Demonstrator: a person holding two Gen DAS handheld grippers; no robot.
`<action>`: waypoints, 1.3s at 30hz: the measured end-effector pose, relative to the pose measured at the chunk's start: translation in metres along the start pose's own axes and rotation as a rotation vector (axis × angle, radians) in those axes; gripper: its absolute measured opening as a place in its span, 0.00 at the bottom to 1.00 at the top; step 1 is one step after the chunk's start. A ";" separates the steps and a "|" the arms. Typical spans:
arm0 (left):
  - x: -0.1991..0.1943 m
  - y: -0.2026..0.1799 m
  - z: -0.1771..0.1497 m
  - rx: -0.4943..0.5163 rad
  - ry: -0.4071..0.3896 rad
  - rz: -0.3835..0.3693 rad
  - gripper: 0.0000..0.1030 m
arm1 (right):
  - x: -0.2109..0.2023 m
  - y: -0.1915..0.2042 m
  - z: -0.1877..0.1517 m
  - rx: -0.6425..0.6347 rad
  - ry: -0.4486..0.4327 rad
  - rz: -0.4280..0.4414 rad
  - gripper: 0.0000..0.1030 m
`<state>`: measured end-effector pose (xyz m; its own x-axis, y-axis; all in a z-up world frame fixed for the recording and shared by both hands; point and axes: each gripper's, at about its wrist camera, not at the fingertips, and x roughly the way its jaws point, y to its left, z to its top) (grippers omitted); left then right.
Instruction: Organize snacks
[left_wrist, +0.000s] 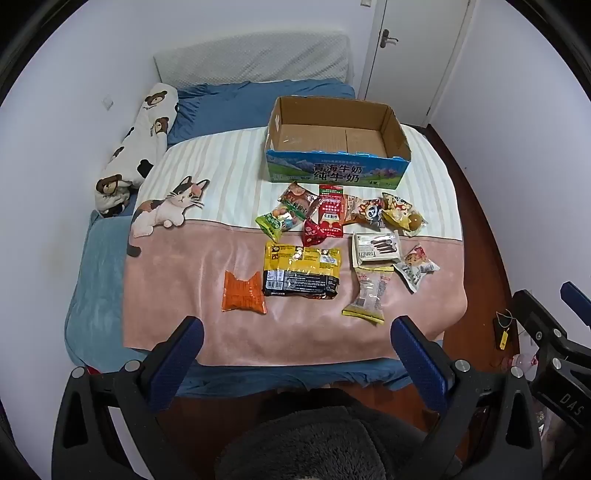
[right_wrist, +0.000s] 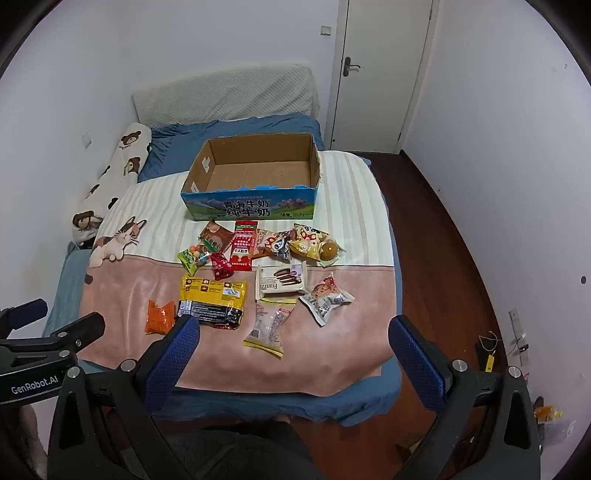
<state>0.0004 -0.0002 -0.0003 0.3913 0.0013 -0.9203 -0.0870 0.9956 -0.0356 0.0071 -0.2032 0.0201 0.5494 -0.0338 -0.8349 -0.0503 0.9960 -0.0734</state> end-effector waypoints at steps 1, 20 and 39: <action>0.000 0.000 0.000 0.001 -0.002 -0.002 1.00 | 0.000 0.000 0.000 -0.001 0.001 -0.002 1.00; 0.000 -0.006 -0.005 -0.005 -0.017 -0.020 1.00 | -0.004 0.001 -0.002 0.001 -0.010 0.005 1.00; 0.003 -0.008 0.005 -0.005 -0.022 -0.027 1.00 | -0.001 -0.001 0.001 0.023 -0.021 0.014 1.00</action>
<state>0.0067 -0.0079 -0.0007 0.4132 -0.0232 -0.9104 -0.0808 0.9948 -0.0620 0.0076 -0.2037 0.0218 0.5660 -0.0179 -0.8242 -0.0392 0.9981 -0.0486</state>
